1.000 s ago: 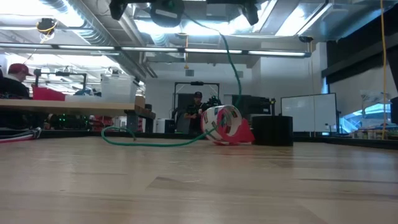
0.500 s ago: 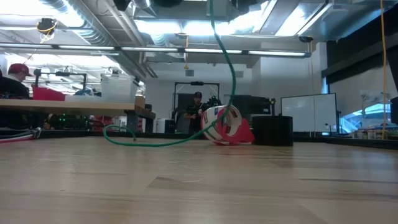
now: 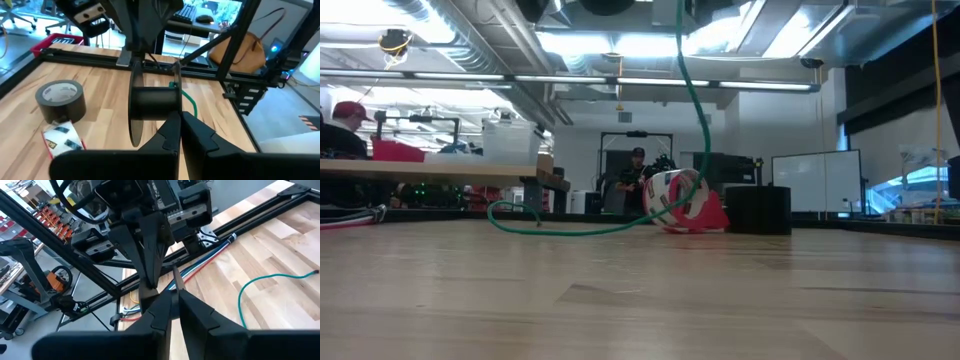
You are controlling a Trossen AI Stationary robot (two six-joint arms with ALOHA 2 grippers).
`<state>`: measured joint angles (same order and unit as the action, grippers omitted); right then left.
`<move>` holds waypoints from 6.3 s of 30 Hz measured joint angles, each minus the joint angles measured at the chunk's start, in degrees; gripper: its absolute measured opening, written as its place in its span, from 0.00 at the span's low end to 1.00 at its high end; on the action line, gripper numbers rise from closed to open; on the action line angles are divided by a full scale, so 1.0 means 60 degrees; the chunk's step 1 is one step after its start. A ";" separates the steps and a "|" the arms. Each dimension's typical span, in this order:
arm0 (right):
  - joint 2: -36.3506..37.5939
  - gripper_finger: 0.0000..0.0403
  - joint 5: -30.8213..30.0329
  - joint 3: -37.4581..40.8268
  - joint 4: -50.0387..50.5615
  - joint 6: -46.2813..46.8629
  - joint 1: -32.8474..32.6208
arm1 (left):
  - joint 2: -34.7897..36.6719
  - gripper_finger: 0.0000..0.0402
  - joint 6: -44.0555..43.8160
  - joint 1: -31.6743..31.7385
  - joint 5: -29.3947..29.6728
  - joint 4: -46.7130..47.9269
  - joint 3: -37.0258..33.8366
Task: Coil cords
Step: Coil the green wire on the spool
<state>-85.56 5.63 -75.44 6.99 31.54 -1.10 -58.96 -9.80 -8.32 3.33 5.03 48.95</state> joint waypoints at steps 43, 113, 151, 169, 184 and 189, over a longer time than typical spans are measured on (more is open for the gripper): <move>-0.0171 0.03 0.0182 0.0015 0.0013 -0.0233 -0.0004 | 0.0026 0.00 0.0355 0.0007 -0.0020 -0.0986 0.0000; -0.0164 0.00 -0.2692 0.0011 -0.3155 -0.1583 0.0004 | -0.1310 0.41 -0.2295 -0.0171 0.1005 -0.1096 0.0000; -0.0138 0.00 -0.2510 0.0004 -0.2137 -0.1255 0.0000 | -0.1133 0.01 -0.2133 -0.0178 0.2854 0.0419 -0.0004; -0.0127 0.00 -0.1588 0.0000 -0.0508 -0.0767 -0.0004 | 0.0938 0.00 -0.2306 -0.0168 0.4577 0.2089 -0.0004; -0.0593 0.00 -0.2155 0.0015 0.0208 -0.0581 0.0000 | 0.0984 0.00 -0.2334 -0.0171 0.4415 0.0666 -0.0004; -0.0659 0.00 -0.2199 0.0018 0.0287 -0.0585 -0.0004 | 0.0980 0.00 -0.2334 -0.0148 0.4451 0.0918 -0.0004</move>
<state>-89.52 -7.56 -75.33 8.71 28.03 -1.13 -53.08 -23.81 -9.21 30.04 10.53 48.93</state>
